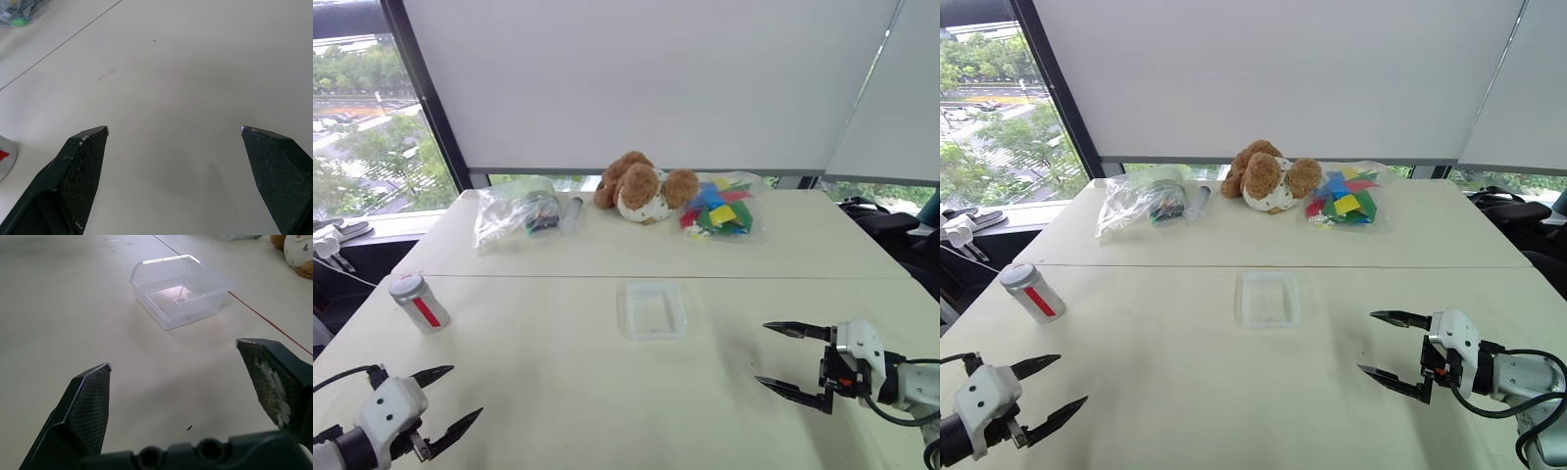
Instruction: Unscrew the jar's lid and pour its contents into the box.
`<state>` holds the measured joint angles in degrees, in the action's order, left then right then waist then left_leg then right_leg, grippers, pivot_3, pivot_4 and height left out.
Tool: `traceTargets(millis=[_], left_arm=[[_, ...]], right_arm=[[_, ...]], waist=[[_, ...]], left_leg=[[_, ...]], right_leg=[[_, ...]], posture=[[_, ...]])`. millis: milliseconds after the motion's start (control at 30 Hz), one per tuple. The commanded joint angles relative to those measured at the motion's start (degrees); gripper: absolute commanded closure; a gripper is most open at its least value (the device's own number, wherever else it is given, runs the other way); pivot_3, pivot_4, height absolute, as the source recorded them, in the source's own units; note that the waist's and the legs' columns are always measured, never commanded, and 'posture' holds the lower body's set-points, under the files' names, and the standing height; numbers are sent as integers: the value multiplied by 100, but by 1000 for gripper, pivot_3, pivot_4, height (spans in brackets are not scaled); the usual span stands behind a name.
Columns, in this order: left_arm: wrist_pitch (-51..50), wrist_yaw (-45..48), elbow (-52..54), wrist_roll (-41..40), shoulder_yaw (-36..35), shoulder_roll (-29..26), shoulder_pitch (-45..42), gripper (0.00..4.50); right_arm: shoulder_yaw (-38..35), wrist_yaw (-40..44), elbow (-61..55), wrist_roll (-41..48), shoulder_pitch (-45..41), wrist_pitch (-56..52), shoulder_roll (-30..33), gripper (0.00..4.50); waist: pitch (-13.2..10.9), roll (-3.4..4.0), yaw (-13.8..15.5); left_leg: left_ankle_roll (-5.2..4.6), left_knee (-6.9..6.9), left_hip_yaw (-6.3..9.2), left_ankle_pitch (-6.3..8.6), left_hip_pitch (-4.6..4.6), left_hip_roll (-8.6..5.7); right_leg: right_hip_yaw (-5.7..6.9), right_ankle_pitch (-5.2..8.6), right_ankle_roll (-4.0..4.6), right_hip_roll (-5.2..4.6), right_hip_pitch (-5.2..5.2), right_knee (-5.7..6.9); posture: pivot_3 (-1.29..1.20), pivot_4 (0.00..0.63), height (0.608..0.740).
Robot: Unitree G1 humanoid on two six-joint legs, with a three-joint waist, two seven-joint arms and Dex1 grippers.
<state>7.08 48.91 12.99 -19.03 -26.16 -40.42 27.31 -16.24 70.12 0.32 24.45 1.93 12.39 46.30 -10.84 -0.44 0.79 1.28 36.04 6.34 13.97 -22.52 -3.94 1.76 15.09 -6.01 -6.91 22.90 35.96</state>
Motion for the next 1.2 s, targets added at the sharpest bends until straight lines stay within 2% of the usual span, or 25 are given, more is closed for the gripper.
traceTargets(millis=[33,133,233,433,533,633,667,833,967,1200], left_arm=[[-48,-154,253,33,-136,49,5,28],[-499,-441,417,-243,-293,208,-8,28],[-820,-934,631,-710,-684,683,65,28],[-881,-2567,813,-996,-1487,2231,231,28],[-605,-3292,637,-807,-1691,3044,395,28],[-908,-3777,692,-967,-1654,3505,488,28],[-902,-3817,764,-951,-1578,3556,490,28],[-1064,-4359,1126,-420,-1193,3100,-360,28],[-1623,-5106,1248,283,-762,2847,-1277,28],[-2156,-6155,922,969,-301,3086,-2553,28]], right_arm=[[-41,23,-68,93,-44,-34,43,0],[115,-114,-250,167,-266,44,-240,0],[358,-422,-553,255,-651,148,-763,0],[901,-853,-1211,833,-1200,-597,-1492,0],[1109,-979,-1232,749,-1470,-450,-1860,0],[1197,-949,-1166,637,-1574,-280,-2020,0],[1209,-919,-1138,611,-1587,-224,-2032,0],[1176,-765,-884,567,-1598,-37,-1982,0],[1192,-714,-812,540,-1591,3,-1964,0],[1173,-642,-717,503,-1567,52,-1937,0]], waist=[[0,0,0],[0,0,-12],[-2,-5,-50],[-2,-10,-11],[1,-18,16],[5,-29,49],[5,-29,44],[8,-33,84],[11,-33,70],[11,-34,101]], left_leg=[[0,0,0,0,0,0],[0,2,0,0,1,0],[0,0,-1,0,4,12],[0,1,-2,0,3,17],[1,10,-1,0,2,15],[2,14,0,1,2,12],[2,15,-2,1,2,11],[0,14,-4,0,1,-14],[0,10,-8,0,3,-13],[7,17,-4,-5,12,-11]], right_leg=[[0,0,0,0,0,0],[0,0,0,0,-2,2],[-1,-3,2,9,1,4],[-3,-8,-1,12,6,6],[-2,-7,0,13,1,5],[0,-7,-2,12,-6,3],[0,-8,-5,12,-6,-1],[3,-22,-25,9,-18,-30],[-3,-33,-39,13,-11,-24],[-3,-37,-45,23,-5,14]], posture=[[0,150,740],[0,150,740],[0,150,740],[0,150,740],[0,150,740],[0,150,740],[0,150,740],[0,150,740],[0,150,740],[0,150,740]])
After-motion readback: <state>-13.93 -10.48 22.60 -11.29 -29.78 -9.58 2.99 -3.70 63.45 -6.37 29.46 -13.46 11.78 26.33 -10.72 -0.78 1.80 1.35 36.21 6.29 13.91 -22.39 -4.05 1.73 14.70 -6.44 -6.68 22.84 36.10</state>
